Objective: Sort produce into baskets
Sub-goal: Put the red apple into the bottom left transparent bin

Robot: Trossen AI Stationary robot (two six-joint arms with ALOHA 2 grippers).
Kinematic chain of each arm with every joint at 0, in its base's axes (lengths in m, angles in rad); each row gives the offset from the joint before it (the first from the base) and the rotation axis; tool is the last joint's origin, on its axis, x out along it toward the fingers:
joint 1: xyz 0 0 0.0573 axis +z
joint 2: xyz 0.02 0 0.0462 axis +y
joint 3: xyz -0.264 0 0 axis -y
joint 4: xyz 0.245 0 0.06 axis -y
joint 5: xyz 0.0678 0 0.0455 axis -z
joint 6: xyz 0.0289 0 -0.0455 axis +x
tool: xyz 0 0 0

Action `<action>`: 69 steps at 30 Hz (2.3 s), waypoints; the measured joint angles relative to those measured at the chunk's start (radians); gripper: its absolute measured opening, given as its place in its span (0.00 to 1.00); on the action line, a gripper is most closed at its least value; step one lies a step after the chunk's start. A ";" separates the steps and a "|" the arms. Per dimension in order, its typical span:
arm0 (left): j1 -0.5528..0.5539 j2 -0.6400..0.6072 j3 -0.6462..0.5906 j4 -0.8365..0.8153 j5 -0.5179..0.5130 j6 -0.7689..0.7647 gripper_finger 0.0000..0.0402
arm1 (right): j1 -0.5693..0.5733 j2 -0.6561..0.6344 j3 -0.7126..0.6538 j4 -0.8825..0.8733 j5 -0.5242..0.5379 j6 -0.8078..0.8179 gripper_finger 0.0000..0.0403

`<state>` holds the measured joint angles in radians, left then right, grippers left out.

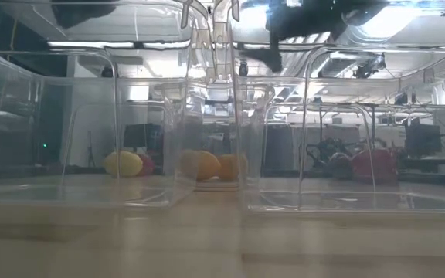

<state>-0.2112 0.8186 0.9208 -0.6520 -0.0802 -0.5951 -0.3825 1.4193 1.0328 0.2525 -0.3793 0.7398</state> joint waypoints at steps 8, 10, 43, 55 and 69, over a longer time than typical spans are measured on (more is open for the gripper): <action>-0.003 0.017 0.002 0.001 0.012 0.240 0.61 | 0.108 -0.001 0.000 0.140 -0.088 0.092 0.97; -0.003 0.021 0.002 0.007 0.010 0.268 0.61 | 0.134 -0.002 0.000 0.140 -0.095 0.092 0.97; 0.020 0.103 0.003 0.090 -0.031 0.045 0.61 | 0.189 -0.165 0.000 -0.054 -0.027 -0.084 0.97; 0.121 0.103 0.003 0.096 0.035 0.422 0.61 | 0.189 -0.164 0.000 -0.072 0.216 0.059 0.97; 0.127 0.103 0.003 0.200 0.023 0.493 0.61 | 0.189 -0.164 0.000 -0.195 0.244 0.209 0.97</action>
<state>-0.0841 0.9218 0.9241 -0.4516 -0.0574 -0.1020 -0.1936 1.2552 1.0328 0.0570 -0.1348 0.9484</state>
